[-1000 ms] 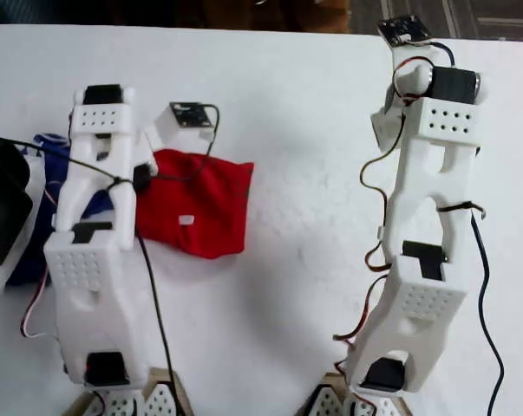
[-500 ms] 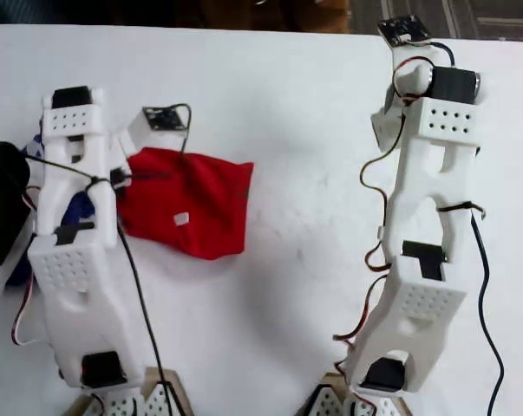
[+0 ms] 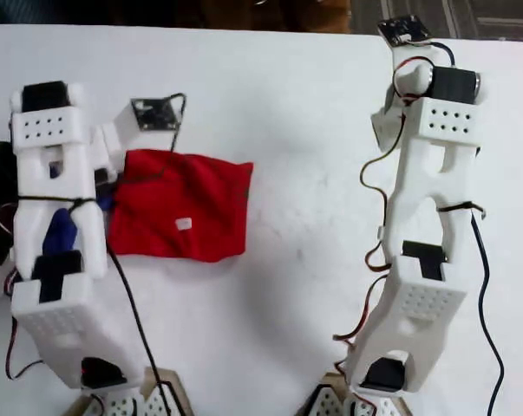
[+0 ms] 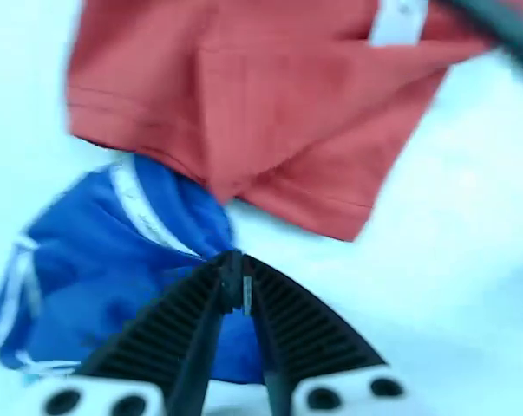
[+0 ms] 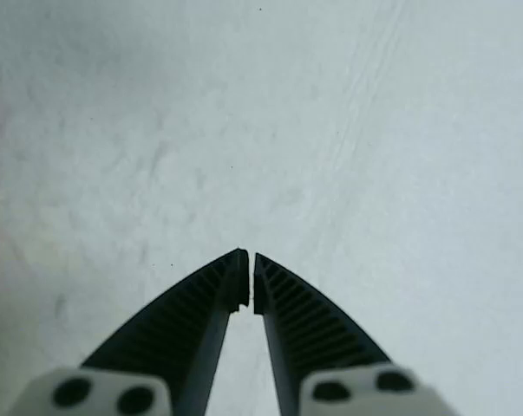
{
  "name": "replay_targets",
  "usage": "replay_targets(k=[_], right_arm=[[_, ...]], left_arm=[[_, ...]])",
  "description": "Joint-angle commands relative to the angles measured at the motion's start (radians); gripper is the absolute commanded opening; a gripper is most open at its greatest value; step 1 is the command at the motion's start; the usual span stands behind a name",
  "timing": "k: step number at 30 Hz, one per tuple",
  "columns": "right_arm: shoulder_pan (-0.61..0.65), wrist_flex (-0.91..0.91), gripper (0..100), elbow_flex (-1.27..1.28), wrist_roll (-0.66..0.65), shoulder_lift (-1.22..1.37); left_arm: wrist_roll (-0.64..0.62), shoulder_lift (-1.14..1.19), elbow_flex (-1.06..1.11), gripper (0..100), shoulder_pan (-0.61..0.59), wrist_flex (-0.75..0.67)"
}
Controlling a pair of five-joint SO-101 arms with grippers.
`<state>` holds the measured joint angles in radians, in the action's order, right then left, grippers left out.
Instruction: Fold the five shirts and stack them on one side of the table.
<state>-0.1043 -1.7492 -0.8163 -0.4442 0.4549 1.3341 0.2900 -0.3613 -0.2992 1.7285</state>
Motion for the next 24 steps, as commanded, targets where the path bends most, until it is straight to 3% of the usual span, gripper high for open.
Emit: replay_targets(k=[1, 7, 11, 17, 20, 24], right_arm=[[-0.012, -0.019, 1.8, -0.003, 0.002, -0.067], [-0.008, -0.019, 1.8, -0.003, 0.002, -0.068], [-0.008, -0.021, 1.8, -0.003, 0.002, -0.068], [-0.007, -0.021, 1.8, -0.003, 0.002, -0.068], [-0.008, -0.021, 1.8, -0.003, 0.002, -0.068], [-0.008, -0.021, 1.8, -0.003, 0.002, -0.065]], left_arm=[[-0.137, 0.031, -0.041, 3, 0.043, -0.086], [-0.204, 0.232, -0.101, 11, 0.097, -0.107], [-0.201, 0.358, -0.242, 19, 0.120, -0.020], [-0.204, 0.514, -0.443, 20, 0.127, 0.058], [-0.204, 0.523, -0.444, 17, 0.123, 0.060], [-0.201, 0.499, -0.435, 3, 0.121, 0.060]])
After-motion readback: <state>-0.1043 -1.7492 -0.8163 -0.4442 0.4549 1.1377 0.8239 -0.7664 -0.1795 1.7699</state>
